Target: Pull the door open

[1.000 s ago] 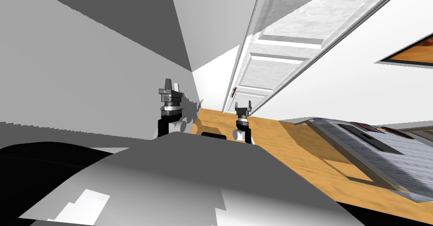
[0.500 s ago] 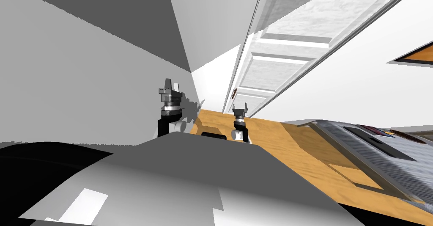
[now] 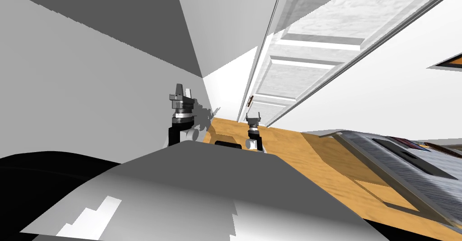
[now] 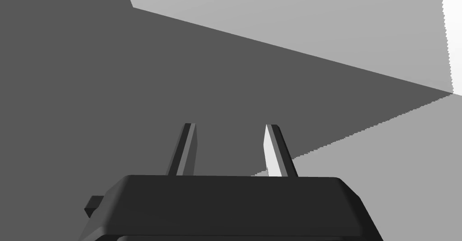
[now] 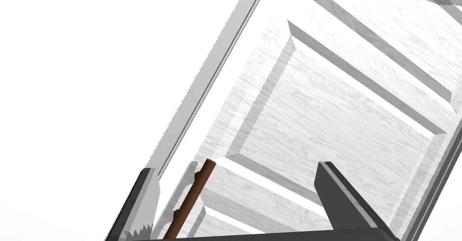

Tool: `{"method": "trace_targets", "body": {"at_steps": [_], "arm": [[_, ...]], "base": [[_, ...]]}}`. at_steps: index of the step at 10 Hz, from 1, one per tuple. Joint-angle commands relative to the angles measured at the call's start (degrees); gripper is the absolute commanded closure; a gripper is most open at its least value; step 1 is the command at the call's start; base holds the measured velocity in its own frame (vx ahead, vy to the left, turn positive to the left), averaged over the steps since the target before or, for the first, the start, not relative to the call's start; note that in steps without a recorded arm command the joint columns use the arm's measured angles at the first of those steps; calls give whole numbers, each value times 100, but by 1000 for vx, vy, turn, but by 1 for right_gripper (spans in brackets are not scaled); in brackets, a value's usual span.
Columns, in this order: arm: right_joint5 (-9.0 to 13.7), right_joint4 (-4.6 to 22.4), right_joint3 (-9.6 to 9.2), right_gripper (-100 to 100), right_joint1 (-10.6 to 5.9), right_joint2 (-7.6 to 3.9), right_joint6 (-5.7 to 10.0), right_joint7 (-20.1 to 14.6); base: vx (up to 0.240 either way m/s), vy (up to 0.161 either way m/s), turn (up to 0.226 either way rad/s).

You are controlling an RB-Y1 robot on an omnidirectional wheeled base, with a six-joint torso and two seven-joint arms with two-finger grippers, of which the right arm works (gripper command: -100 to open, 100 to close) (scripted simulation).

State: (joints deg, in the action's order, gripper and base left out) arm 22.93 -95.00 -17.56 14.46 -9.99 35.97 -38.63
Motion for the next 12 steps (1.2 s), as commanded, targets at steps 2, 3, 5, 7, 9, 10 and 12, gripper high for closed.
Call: {"method": "trace_targets", "body": {"at_steps": [2, 3, 5, 7, 9, 10, 12], "arm": [[241, 363, -133, -100, -111, -95, 124, -316], [331, 511, -184, -100, -162, -128, 170, -430], [512, 807, -284, -100, -262, -193, 262, -659], [689, 1098, -383, -100, -361, -257, 351, -883], [865, 1386, -480, -100, -459, -319, 440, -1105], [953, 1530, -529, -100, -507, -350, 485, -1216], [1122, 1807, -623, -100, -602, -410, 570, -1430]], "base": [[102, -17, 12], [100, -8, 16], [98, -9, 10], [96, -19, 13], [102, -8, 8], [98, -22, 11], [100, -15, 13]]}}
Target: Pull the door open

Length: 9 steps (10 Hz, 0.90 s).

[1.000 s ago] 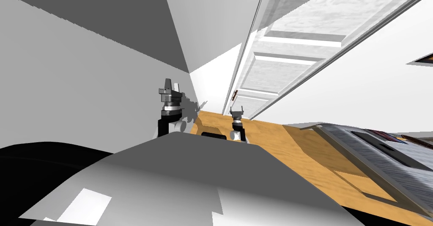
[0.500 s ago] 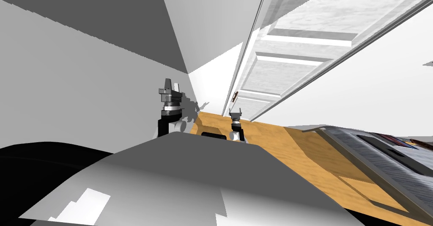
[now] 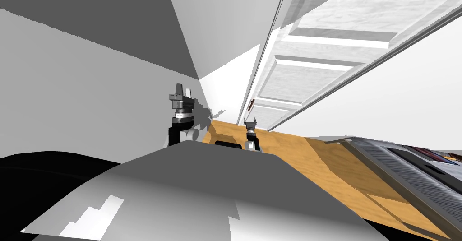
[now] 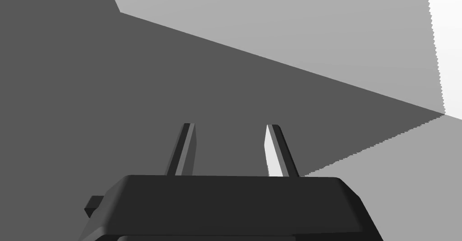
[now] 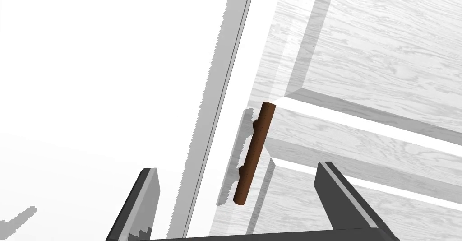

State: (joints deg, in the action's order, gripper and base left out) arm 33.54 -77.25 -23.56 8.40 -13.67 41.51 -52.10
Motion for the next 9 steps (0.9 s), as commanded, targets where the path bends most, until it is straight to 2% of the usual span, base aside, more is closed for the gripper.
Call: {"method": "trace_targets", "body": {"at_steps": [1, 5, 6, 9], "arm": [[144, 167, -69, -100, -42, -70, 58, -188], [465, 695, -247, -100, -221, -182, 221, -595], [615, 940, -330, -100, -304, -234, 296, -784], [829, 1292, -449, -100, -423, -307, 405, -1055]], "base": [[91, -10, 12], [102, -14, 10], [136, -26, 14], [117, -15, 10]]}}
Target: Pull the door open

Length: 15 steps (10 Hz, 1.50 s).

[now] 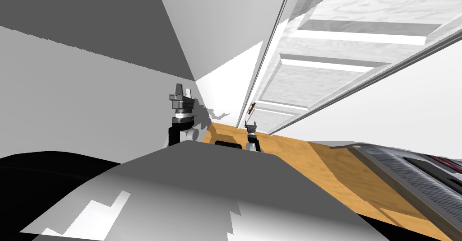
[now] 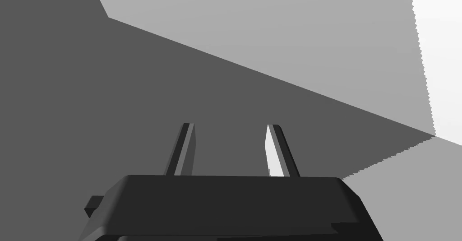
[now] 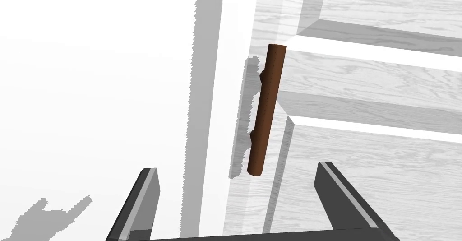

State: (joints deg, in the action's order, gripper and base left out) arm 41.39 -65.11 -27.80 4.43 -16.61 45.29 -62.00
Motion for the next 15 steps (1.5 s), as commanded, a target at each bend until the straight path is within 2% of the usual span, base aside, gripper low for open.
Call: {"method": "trace_targets", "body": {"at_steps": [1, 2, 5, 8, 9, 12, 13, 14, 15], "arm": [[108, 183, -61, -100, -62, -35, 59, -146], [237, 394, -132, -100, -134, -79, 124, -308], [407, 672, -227, -100, -228, -136, 210, -523], [673, 1108, -375, -100, -376, -226, 345, -859], [673, 1108, -375, -100, -376, -226, 345, -859], [842, 1385, -468, -100, -470, -282, 431, -1073], [801, 1307, -448, -100, -434, -268, 411, -1010], [848, 1436, -381, -100, -397, -421, 499, -1225], [871, 1501, -342, -100, -376, -504, 543, -1335]], "base": [[99, -23, 6], [123, -44, 13], [118, -25, 8], [141, -22, 7], [120, -23, 3], [106, -28, 2], [53, -19, 3], [89, 96, 193], [155, 164, 250]]}}
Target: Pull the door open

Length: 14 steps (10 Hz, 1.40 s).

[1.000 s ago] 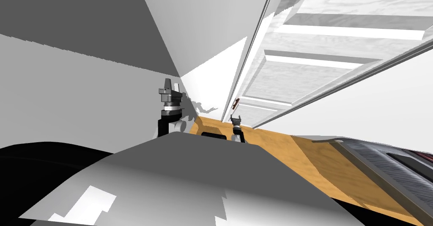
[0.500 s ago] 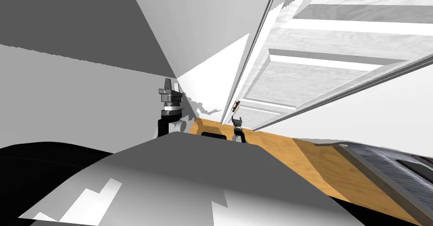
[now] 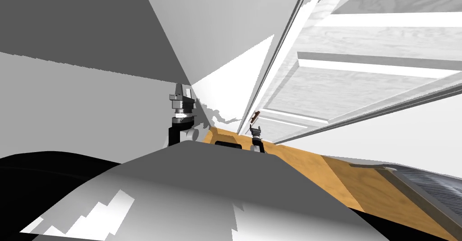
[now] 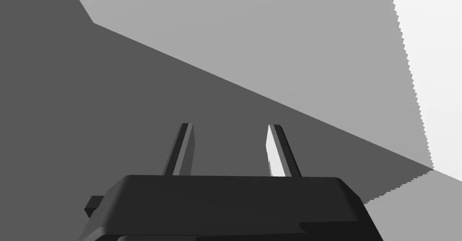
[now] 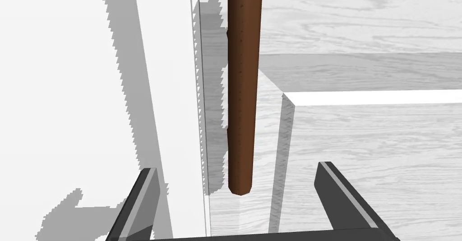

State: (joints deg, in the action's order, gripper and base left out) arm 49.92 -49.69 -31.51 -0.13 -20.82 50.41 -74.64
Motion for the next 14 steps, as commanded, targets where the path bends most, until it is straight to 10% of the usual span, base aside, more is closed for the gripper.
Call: {"method": "trace_targets", "body": {"at_steps": [1, 6, 9, 10, 14], "arm": [[42, 30, 71, -100, 105, -175, 80, -192], [157, 365, 267, -100, 217, -600, 305, -753], [151, 344, 241, -100, 293, -588, 307, -751], [151, 344, 241, 100, 293, -588, 307, -751], [151, 344, 241, 100, 293, -588, 307, -751]], "base": [[169, 151, 186], [197, 16, 153], [60, -12, 34], [-9, 7, 7], [1, -9, -9]]}}
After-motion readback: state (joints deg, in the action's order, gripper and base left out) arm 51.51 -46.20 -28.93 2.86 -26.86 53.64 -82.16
